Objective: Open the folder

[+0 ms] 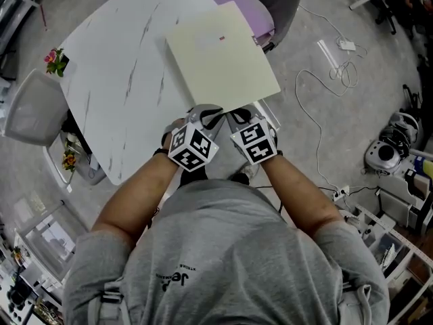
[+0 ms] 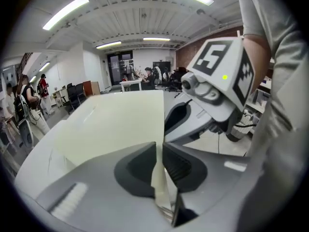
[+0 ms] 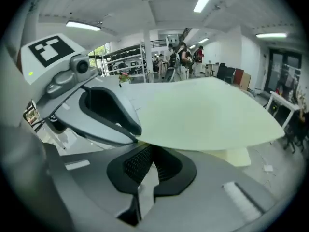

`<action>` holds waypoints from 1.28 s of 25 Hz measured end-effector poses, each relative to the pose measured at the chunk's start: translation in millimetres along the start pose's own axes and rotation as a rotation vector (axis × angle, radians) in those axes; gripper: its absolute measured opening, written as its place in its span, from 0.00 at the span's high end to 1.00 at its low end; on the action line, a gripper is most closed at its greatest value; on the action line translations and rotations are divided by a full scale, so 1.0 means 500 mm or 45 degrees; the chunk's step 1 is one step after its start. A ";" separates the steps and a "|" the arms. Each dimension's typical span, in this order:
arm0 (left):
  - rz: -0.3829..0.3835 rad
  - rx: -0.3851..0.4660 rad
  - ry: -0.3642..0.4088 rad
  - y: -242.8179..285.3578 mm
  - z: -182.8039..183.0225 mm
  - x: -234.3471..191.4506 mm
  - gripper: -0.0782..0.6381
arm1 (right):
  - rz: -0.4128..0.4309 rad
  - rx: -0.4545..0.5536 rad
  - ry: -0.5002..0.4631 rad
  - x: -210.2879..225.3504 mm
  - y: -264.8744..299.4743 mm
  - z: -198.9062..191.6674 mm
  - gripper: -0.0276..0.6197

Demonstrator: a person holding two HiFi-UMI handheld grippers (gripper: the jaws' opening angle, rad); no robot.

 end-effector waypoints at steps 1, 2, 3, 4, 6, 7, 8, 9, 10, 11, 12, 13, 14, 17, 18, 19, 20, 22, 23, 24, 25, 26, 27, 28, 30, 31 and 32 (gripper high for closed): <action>-0.002 0.007 -0.012 -0.001 0.000 0.000 0.76 | 0.012 -0.017 0.021 0.005 0.003 0.005 0.95; 0.001 0.018 -0.030 -0.003 0.000 -0.002 0.76 | 0.024 -0.032 0.030 0.009 0.005 0.008 0.95; 0.009 0.033 -0.048 -0.008 0.000 -0.007 0.76 | 0.037 -0.043 0.037 0.011 0.006 0.010 0.95; 0.022 0.054 -0.065 -0.016 0.000 -0.011 0.76 | 0.050 -0.050 0.048 0.012 0.006 0.011 0.95; 0.057 0.105 -0.097 -0.036 -0.005 -0.015 0.76 | 0.070 -0.054 0.069 0.011 0.004 0.009 0.95; 0.077 0.131 -0.114 -0.047 -0.010 -0.015 0.76 | 0.075 -0.055 0.075 0.011 0.002 0.007 0.95; 0.098 0.155 -0.130 -0.059 -0.016 -0.014 0.76 | 0.080 -0.054 0.078 0.012 0.000 0.005 0.95; 0.121 0.179 -0.147 -0.070 -0.024 -0.013 0.76 | 0.084 -0.052 0.078 0.012 -0.002 0.005 0.95; 0.145 0.201 -0.166 -0.080 -0.033 -0.013 0.76 | 0.089 -0.051 0.075 0.012 -0.002 0.005 0.95; 0.170 0.222 -0.186 -0.090 -0.041 -0.013 0.76 | 0.094 -0.049 0.071 0.012 -0.003 0.005 0.95; 0.192 0.242 -0.211 -0.099 -0.048 -0.013 0.76 | 0.098 -0.049 0.068 0.012 -0.003 0.005 0.95; 0.210 0.262 -0.239 -0.108 -0.054 -0.012 0.76 | 0.101 -0.048 0.066 0.012 -0.004 0.005 0.95; 0.226 0.280 -0.273 -0.115 -0.060 -0.010 0.76 | 0.104 -0.049 0.066 0.012 -0.006 0.004 0.95; 0.273 0.314 -0.407 -0.136 -0.085 -0.007 0.76 | 0.109 -0.058 0.056 0.012 -0.009 0.003 0.95; 0.288 0.319 -0.455 -0.143 -0.096 -0.007 0.76 | 0.111 -0.062 0.053 0.013 -0.009 0.002 0.95; 0.304 0.322 -0.503 -0.148 -0.109 -0.006 0.76 | 0.113 -0.065 0.051 0.012 -0.008 0.002 0.95; 0.321 0.323 -0.553 -0.152 -0.123 -0.005 0.77 | 0.116 -0.068 0.048 0.012 -0.007 0.002 0.95; 0.356 0.328 -0.658 -0.158 -0.151 -0.009 0.77 | 0.118 -0.075 0.043 0.011 -0.004 0.003 0.95; 0.371 0.334 -0.715 -0.161 -0.162 -0.013 0.78 | 0.118 -0.079 0.039 0.011 -0.003 0.004 0.95; 0.386 0.341 -0.775 -0.164 -0.171 -0.020 0.78 | 0.117 -0.083 0.035 0.010 -0.001 0.005 0.95; 0.401 0.350 -0.841 -0.169 -0.180 -0.029 0.78 | 0.116 -0.087 0.029 0.009 0.001 0.007 0.95; 0.418 0.358 -0.912 -0.174 -0.191 -0.040 0.79 | 0.117 -0.091 0.023 0.007 0.003 0.008 0.95; 0.438 0.367 -0.990 -0.179 -0.202 -0.052 0.79 | 0.118 -0.094 0.018 0.005 0.004 0.009 0.95; 0.460 0.376 -1.074 -0.184 -0.215 -0.065 0.79 | 0.119 -0.097 0.016 0.004 0.005 0.010 0.95; 0.497 0.401 -1.245 -0.192 -0.237 -0.091 0.80 | 0.122 -0.102 0.014 0.001 0.007 0.011 0.95; 0.506 0.422 -1.330 -0.195 -0.246 -0.103 0.80 | 0.123 -0.103 0.014 0.000 0.007 0.011 0.95; 0.511 0.448 -1.413 -0.197 -0.253 -0.116 0.79 | 0.123 -0.104 0.014 -0.001 0.008 0.012 0.95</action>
Point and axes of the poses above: the fingertips, and each gripper's own axes: y forward along the fingers, x to its right, z out of its top, the point moved 5 cm from there along -y, backward along the fingers, and after that the axes turned 8 degrees about -y, right-handed, at the moved point
